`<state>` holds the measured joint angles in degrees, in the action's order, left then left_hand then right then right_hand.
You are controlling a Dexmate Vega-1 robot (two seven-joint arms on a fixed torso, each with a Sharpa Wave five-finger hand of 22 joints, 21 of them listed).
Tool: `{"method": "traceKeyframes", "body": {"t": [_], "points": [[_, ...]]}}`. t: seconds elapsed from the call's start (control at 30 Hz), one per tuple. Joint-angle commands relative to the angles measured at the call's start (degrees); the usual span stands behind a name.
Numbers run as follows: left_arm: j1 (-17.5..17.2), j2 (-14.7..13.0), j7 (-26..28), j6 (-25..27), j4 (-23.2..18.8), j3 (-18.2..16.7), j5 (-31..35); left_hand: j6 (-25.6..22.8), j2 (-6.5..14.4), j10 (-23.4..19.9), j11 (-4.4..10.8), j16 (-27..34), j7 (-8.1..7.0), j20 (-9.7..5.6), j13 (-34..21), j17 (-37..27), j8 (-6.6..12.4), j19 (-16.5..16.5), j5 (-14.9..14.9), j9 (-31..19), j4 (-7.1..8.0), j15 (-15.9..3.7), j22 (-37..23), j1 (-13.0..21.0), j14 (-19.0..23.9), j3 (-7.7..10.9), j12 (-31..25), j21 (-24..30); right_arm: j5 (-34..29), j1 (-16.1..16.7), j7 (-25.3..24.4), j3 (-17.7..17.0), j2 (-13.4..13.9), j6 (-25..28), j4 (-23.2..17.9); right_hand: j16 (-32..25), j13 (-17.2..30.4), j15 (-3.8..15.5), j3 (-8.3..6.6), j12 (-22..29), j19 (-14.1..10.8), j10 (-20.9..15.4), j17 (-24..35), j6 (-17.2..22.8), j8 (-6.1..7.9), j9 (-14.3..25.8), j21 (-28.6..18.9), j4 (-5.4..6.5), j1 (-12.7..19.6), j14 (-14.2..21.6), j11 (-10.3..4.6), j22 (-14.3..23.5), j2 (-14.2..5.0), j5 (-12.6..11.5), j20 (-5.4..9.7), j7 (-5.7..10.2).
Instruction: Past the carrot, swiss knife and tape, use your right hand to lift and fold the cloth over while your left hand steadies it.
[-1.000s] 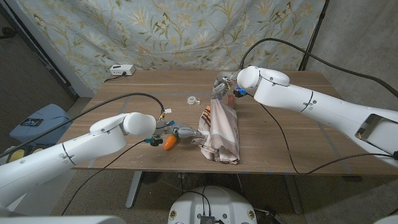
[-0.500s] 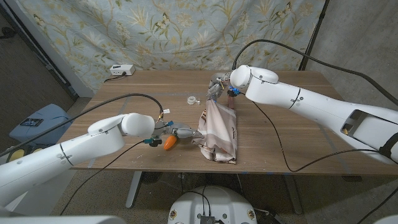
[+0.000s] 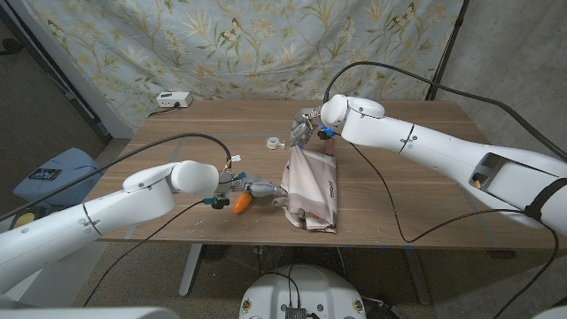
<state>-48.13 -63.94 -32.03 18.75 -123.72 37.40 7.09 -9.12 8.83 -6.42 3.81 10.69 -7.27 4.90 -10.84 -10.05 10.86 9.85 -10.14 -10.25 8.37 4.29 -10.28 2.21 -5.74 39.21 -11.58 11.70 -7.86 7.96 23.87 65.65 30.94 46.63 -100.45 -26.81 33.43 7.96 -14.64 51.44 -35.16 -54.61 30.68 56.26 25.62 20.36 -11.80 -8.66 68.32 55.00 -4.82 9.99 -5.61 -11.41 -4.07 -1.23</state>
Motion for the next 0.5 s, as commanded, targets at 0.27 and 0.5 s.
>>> {"method": "traceKeyframes", "body": {"t": [0.27, 0.5], "points": [[-1.37, -1.92, 1.3, 1.02, -2.11, -2.07, -1.91, -0.69, 0.03, -0.33, -0.21, -0.06, 0.15, 0.01, -0.09, -0.01, -0.04, 5.14, -0.16, -0.15, -0.07, 0.01, -0.17, 0.64, 0.44, 0.6, -0.35, 0.49, -1.66, -0.3, 1.58, 1.03, -3.42, -5.29, 6.85, 0.38, -0.19, 4.76, 0.32, -0.45, 0.08, 0.17, 0.51, -0.1, 0.14, -0.03, 0.16, 0.3, 0.09, 0.55, -0.44, 0.15, -0.12, 0.22, 0.87, 0.5], [-2.22, -3.04, 2.19, 1.95, -3.41, -3.17, -3.01, -0.74, -0.06, -0.38, -0.24, -0.07, 0.15, 0.01, -0.09, 0.01, -0.05, 5.0, -0.16, -0.14, -0.23, 0.02, -0.17, 0.78, 0.5, 0.74, -0.36, 0.52, -2.37, -0.05, 1.8, 1.19, -4.3, -6.48, 8.43, 0.55, -0.24, 5.08, 0.46, -0.53, 0.11, 0.09, 0.74, -0.1, 0.13, -0.09, 0.16, 0.37, -0.02, 0.6, -0.64, 0.15, -0.23, 0.21, 1.03, 0.91]]}}
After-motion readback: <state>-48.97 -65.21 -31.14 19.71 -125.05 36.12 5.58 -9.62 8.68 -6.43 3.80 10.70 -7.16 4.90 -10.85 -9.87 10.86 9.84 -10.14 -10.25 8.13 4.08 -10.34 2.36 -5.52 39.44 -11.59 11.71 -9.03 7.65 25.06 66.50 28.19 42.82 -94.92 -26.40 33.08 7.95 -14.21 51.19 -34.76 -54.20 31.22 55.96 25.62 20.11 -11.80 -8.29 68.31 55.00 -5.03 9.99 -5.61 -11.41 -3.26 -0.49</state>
